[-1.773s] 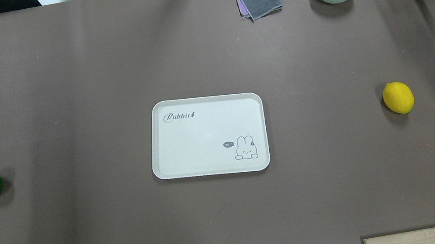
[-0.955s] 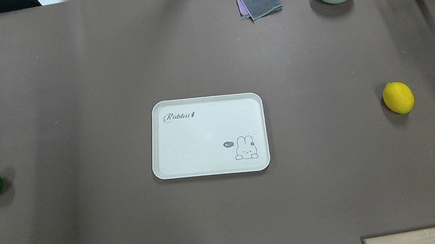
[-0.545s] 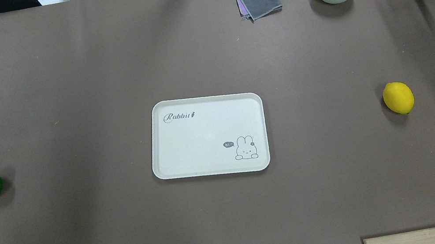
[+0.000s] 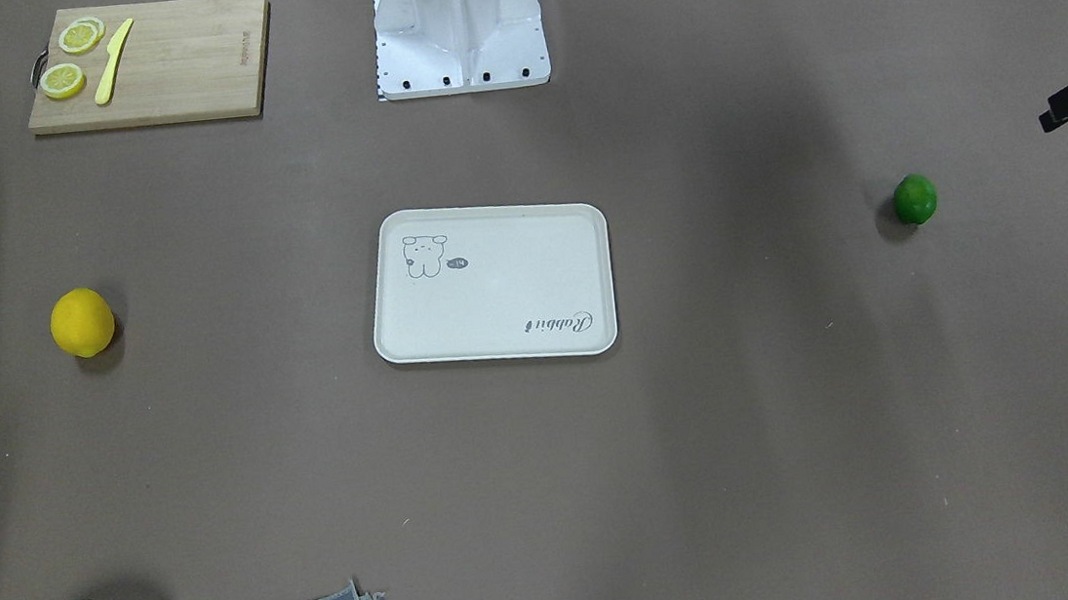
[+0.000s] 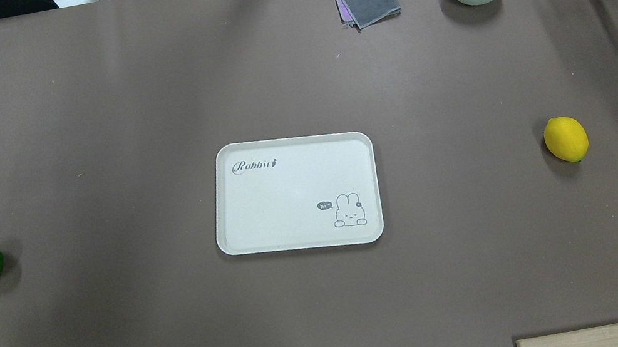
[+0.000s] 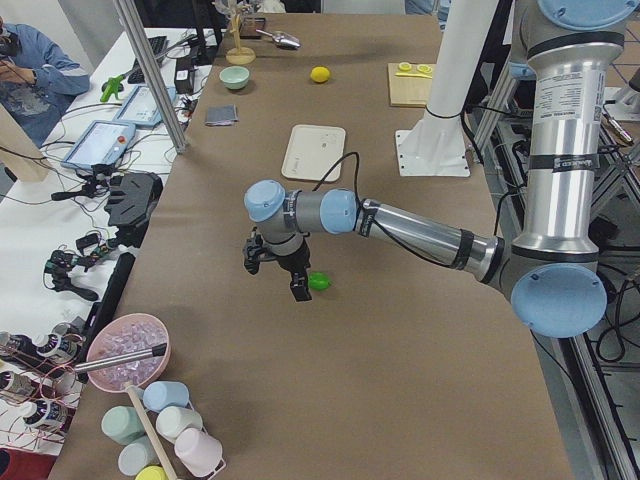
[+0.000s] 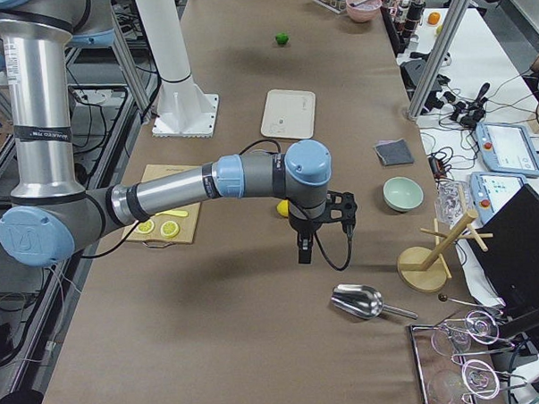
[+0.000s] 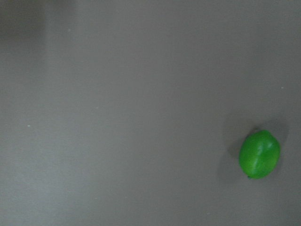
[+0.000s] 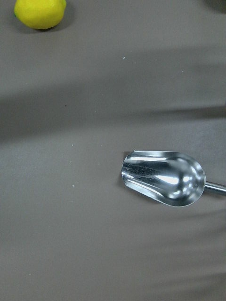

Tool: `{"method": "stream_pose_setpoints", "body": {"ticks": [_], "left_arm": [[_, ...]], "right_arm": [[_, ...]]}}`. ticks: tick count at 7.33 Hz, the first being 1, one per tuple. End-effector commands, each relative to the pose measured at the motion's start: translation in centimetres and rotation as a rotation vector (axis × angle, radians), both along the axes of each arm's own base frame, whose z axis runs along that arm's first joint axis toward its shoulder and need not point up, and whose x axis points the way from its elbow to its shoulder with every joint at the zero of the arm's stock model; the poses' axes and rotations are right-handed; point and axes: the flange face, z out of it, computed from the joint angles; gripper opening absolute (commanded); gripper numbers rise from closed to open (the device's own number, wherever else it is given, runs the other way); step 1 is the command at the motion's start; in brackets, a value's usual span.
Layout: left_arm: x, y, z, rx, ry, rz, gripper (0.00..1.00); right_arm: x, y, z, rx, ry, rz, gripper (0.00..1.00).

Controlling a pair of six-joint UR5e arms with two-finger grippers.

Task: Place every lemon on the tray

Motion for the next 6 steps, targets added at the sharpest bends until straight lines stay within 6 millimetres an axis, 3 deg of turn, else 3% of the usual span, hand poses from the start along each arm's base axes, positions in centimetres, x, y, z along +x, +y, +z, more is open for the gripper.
{"method": "stream_pose_setpoints", "body": {"ticks": [1, 2, 3, 6], "left_arm": [[7.0, -0.4, -1.1, 0.000, 0.014, -0.033, 0.98], [10.5, 0.2, -0.9, 0.003, 0.025, -0.031, 0.98], [11.4, -0.1, 0.1, 0.037, 0.046, -0.026, 0.98], [11.6, -0.1, 1.0, 0.046, 0.048, -0.024, 0.98]], "right_arm": [[0.2, 0.5, 2.0, -0.036, 0.002, 0.005, 1.00], [0.2, 0.3, 2.4, -0.040, -0.001, 0.005, 1.00], [0.1, 0.3, 3.1, -0.053, -0.003, 0.003, 1.00], [-0.2, -0.1, 2.6, -0.016, -0.005, -0.002, 1.00]]}}
